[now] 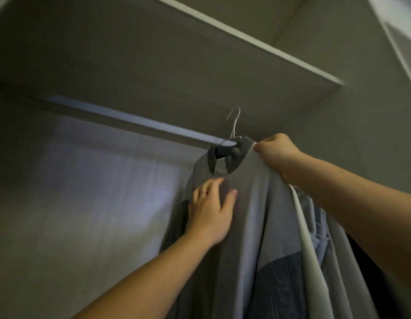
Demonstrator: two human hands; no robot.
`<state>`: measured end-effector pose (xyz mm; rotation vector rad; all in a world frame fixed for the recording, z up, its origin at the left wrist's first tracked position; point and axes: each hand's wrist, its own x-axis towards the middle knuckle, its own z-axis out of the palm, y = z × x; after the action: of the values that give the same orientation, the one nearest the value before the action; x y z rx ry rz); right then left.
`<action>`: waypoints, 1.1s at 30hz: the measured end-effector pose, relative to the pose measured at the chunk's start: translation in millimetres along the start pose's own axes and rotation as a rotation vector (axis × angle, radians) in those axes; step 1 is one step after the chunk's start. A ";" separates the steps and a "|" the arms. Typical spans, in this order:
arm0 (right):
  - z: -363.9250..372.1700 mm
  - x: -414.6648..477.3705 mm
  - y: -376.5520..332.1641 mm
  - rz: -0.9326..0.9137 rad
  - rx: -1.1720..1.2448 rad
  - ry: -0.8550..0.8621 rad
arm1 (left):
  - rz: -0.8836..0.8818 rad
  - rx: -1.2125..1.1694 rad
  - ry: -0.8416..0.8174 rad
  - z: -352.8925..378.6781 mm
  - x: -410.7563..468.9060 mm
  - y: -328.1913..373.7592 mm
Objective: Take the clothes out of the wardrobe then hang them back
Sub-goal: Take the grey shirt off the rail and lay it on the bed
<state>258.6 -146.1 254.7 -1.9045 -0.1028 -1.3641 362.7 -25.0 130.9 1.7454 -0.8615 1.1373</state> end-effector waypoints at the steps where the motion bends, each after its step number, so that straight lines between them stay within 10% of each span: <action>1: -9.3 -7.0 0.5 -0.028 -0.050 0.002 | 0.002 -0.006 0.061 0.8 2.2 2.8; 15: -217.5 -130.9 -0.4 -0.398 -1.226 0.221 | 0.228 -0.245 0.183 80.1 -27.8 120.6; 33: -569.4 -332.4 -72.4 -0.202 -1.809 0.388 | 0.434 -0.821 -0.217 167.8 -172.2 470.9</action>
<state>-355.3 -333.0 87.0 -2.8154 1.6884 -2.1902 -51.3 -348.0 68.5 1.0214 -1.6207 0.6813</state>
